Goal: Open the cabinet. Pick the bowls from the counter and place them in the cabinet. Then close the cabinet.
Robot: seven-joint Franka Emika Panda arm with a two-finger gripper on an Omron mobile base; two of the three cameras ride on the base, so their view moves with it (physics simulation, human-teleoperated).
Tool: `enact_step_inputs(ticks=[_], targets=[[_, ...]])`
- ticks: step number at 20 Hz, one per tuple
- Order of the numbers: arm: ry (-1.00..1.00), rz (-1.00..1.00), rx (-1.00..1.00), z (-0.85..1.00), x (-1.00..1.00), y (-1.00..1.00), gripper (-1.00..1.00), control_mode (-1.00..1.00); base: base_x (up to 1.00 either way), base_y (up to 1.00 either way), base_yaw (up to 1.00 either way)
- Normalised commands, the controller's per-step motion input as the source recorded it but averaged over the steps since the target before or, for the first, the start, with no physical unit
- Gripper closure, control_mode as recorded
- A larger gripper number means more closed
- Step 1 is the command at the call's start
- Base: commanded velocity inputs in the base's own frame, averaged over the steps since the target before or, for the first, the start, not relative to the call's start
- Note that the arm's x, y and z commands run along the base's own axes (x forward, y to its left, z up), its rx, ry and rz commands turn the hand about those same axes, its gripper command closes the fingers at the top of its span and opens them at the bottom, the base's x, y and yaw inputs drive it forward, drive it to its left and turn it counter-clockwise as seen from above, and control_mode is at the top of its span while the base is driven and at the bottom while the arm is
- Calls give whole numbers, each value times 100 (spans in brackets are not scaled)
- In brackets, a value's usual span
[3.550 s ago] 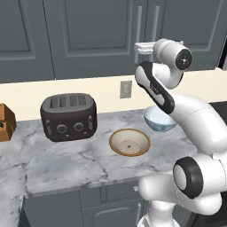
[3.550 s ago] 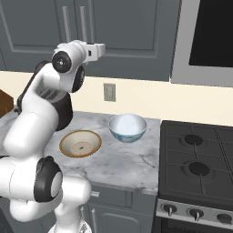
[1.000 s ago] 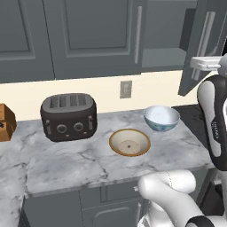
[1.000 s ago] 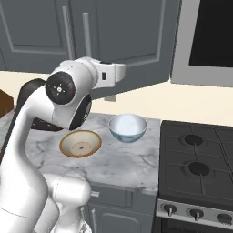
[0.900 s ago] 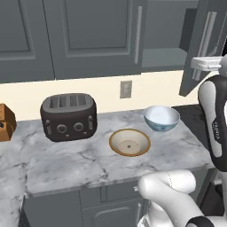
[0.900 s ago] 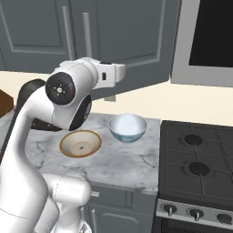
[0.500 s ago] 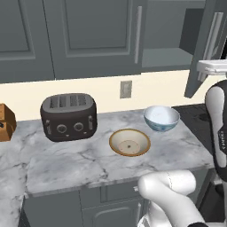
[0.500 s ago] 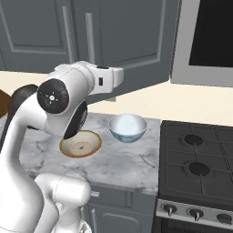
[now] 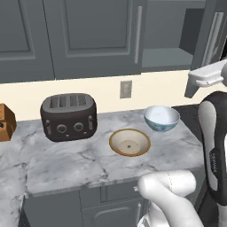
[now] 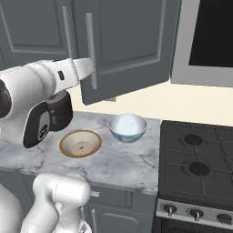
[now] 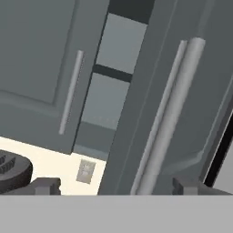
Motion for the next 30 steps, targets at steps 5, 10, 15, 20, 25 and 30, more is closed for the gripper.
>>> enact_step_inputs(ticks=[5, 10, 15, 20, 25, 30], targets=[[12, -4, -45, 0, -10, 97, -100, -100, 0, 0, 0], [16, -3, -42, 0, -1, 63, -100, -100, 0, 0, 0], [17, -1, -39, -34, 10, -1, -100, -100, 0, 0, 0], [2, 0, -33, -49, 31, -8, -100, -100, 0, 0, 0], [-1, 0, -13, -7, 28, -8, -100, -100, 0, 0, 0], [2, 0, -2, 0, 52, -25, -100, -100, 0, 0, 0]])
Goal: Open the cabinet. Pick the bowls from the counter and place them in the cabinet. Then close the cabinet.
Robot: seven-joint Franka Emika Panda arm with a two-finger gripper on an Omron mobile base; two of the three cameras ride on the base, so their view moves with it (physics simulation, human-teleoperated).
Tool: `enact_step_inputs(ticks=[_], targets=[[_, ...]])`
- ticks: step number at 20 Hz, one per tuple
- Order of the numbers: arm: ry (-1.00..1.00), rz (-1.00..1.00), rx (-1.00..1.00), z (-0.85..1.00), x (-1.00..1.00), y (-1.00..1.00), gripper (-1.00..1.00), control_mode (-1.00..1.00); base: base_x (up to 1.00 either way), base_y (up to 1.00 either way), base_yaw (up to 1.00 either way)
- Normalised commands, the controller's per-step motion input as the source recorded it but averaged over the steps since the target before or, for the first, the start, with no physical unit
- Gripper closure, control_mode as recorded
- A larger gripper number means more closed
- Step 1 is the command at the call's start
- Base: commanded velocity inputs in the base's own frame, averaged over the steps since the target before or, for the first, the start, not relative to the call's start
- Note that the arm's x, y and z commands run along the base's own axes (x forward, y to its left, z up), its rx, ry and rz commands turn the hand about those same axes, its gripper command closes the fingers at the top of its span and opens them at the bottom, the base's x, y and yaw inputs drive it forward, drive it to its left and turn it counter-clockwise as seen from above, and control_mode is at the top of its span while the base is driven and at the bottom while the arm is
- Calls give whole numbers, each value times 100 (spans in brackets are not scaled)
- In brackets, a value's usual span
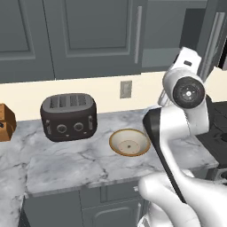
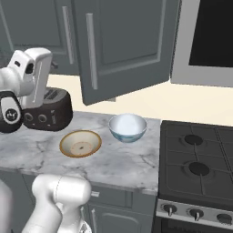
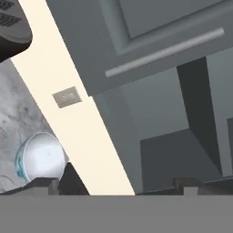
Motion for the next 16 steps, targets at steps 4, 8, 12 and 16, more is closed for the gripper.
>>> enact_step_inputs(ticks=[4, 8, 12, 16], targets=[[14, 0, 0, 0, 56, -33, -100, -100, 0, 0, 0], [15, 0, 0, 0, 47, -24, -100, -100, 0, 0, 0], [18, 0, -1, 0, 53, -15, -100, -100, 0, 0, 0], [13, 0, -3, 0, 50, -4, -100, -100, 0, 0, 0]])
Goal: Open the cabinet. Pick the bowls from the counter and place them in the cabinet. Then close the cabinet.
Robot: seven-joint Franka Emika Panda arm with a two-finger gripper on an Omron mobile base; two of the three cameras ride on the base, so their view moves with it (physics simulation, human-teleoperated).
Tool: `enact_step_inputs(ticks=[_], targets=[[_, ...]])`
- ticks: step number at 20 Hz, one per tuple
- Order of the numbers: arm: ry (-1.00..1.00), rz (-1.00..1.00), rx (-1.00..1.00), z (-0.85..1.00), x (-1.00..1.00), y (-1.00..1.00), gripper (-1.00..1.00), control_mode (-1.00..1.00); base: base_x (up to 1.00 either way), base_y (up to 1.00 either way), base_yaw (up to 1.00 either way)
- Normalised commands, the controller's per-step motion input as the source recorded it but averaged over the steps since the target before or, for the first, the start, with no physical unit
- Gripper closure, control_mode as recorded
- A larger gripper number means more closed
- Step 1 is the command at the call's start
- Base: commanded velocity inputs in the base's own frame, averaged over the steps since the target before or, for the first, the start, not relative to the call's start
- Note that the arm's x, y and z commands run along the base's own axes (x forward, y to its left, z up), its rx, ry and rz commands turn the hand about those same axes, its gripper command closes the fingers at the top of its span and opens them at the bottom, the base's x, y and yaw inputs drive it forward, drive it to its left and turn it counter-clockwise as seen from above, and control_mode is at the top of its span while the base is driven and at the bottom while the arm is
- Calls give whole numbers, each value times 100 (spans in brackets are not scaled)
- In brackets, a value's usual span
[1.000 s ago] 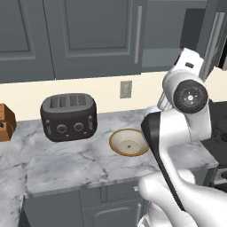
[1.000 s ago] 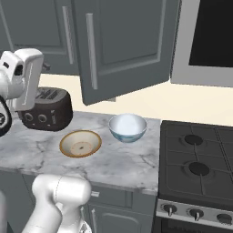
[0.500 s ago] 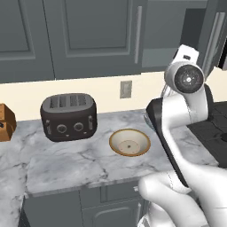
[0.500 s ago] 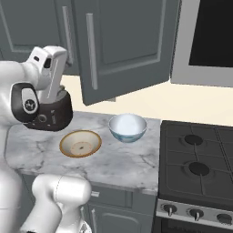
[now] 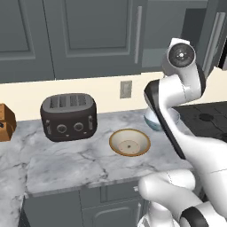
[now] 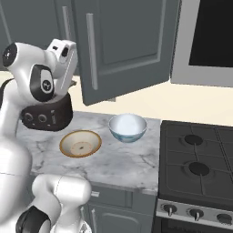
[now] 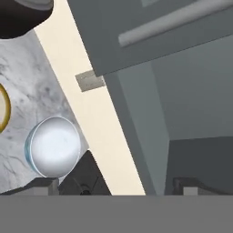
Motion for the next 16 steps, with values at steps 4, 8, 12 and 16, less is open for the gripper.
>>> enact_step_inputs(ticks=[4, 8, 12, 16], targets=[[5, -4, -3, 0, 29, -20, -100, -100, 0, 0, 0], [0, -11, -2, 0, 10, -38, -100, -100, 0, 0, 0], [0, -13, -2, 0, 26, -27, -100, -100, 0, 0, 0], [2, -12, -2, 0, 16, -34, -100, -100, 0, 0, 0]])
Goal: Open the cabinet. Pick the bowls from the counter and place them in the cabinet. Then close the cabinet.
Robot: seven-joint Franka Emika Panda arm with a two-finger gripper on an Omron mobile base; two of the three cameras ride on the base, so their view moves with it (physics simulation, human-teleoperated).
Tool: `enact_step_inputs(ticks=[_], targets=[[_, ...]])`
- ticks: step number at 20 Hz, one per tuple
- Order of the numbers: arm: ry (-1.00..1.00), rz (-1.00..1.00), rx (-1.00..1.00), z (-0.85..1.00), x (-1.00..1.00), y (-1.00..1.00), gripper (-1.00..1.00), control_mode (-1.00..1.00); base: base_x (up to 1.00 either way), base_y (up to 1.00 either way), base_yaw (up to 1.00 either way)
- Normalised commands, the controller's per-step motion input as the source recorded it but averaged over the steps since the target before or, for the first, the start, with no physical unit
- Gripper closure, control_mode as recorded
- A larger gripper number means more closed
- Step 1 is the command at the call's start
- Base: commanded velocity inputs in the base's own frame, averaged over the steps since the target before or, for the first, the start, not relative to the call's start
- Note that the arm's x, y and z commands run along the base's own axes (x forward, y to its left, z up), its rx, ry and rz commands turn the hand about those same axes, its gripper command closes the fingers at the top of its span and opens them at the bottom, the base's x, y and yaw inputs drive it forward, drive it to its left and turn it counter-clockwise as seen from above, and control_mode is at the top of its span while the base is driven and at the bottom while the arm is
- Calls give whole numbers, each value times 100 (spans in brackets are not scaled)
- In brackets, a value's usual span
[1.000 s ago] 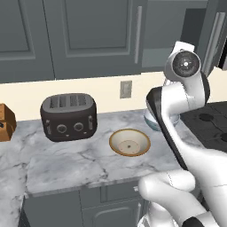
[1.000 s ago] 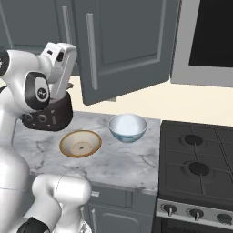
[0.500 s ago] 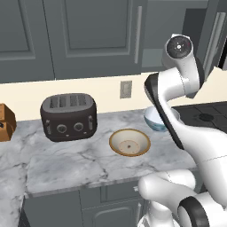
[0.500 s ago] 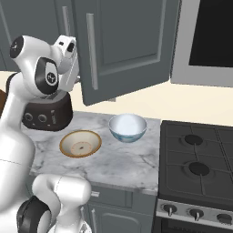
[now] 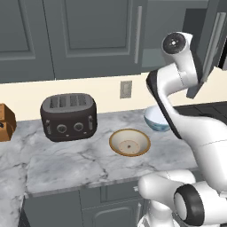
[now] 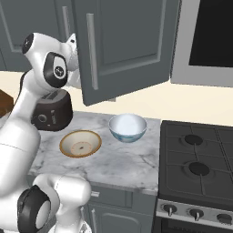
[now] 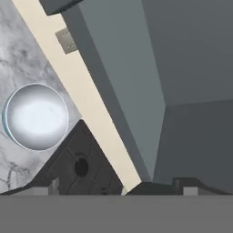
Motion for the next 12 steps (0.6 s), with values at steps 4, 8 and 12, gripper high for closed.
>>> enact_step_inputs(ticks=[4, 8, 12], targets=[[1, -17, -1, 0, -25, -70, -100, -100, 0, 0, 0], [-1, -21, 0, 0, -74, -75, -100, -100, 0, 0, 0], [-2, -22, 0, 0, -80, -79, -100, -100, 0, 0, 0]])
